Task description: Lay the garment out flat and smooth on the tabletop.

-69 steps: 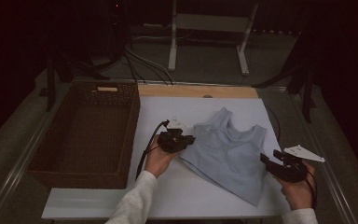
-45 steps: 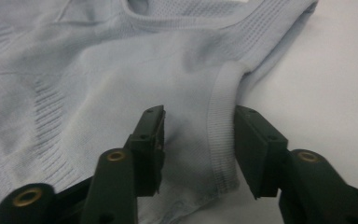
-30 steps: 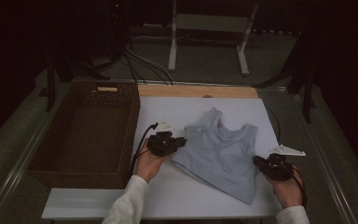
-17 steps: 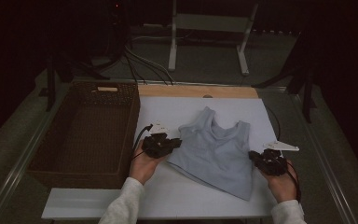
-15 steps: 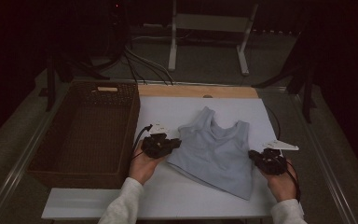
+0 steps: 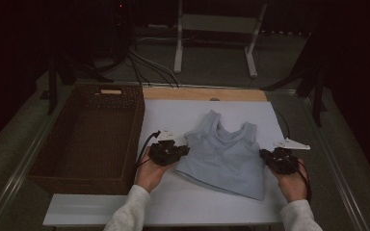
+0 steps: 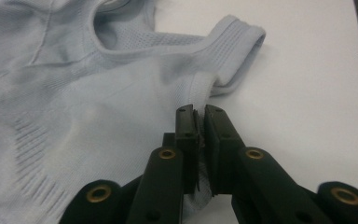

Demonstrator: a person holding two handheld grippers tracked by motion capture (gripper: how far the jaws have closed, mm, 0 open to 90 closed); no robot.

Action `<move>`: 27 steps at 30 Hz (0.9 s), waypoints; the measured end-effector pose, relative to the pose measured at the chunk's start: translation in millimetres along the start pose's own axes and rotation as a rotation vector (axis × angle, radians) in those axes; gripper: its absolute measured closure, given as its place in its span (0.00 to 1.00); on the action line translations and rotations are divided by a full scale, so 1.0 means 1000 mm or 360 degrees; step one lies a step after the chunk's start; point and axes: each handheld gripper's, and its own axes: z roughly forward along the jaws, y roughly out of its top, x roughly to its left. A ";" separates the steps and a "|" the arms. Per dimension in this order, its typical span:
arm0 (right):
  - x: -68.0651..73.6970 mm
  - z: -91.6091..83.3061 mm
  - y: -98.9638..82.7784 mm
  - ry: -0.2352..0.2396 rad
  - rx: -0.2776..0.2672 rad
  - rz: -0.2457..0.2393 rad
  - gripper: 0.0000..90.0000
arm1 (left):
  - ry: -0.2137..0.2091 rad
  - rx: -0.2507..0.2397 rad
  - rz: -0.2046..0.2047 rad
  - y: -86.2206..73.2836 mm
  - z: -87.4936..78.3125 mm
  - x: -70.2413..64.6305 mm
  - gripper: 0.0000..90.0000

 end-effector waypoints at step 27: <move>0.024 -0.025 -0.041 0.0078 0.0051 0.0053 0.38 | -0.0005 -0.0010 -0.0020 -0.006 -0.002 0.000 0.96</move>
